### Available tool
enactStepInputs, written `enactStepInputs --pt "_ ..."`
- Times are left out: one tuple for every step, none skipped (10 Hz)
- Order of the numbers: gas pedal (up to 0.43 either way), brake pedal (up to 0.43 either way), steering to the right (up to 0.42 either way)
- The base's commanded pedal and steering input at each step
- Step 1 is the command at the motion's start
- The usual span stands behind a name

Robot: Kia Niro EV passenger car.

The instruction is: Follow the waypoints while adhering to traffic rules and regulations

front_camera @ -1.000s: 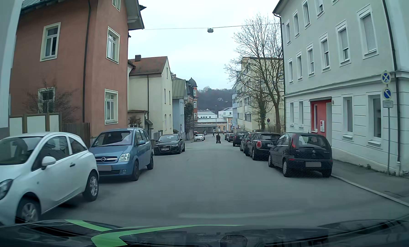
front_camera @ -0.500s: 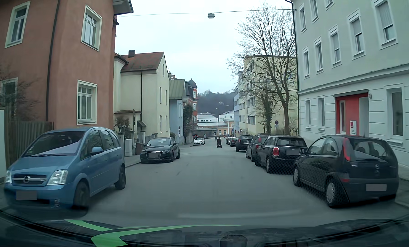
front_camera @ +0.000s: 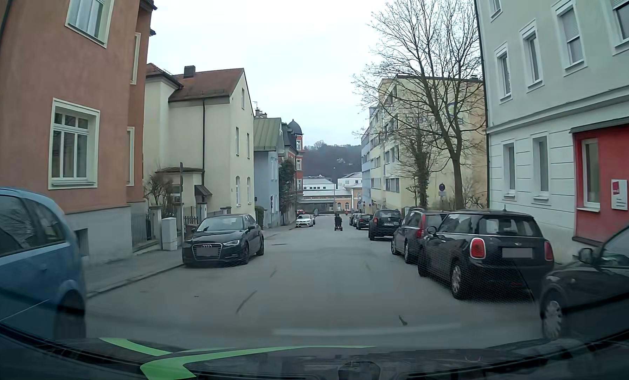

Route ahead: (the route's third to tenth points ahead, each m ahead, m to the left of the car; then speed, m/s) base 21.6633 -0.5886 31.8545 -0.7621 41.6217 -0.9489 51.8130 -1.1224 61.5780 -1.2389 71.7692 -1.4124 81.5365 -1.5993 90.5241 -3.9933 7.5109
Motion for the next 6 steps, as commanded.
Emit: enactStepInputs --pt "0.0 0.0 0.001" --pt "0.0 0.018 0.002" --pt "0.0 0.043 0.003" --pt "0.0 0.006 0.003" --pt "0.0 0.006 0.004" --pt "0.0 0.018 0.005"
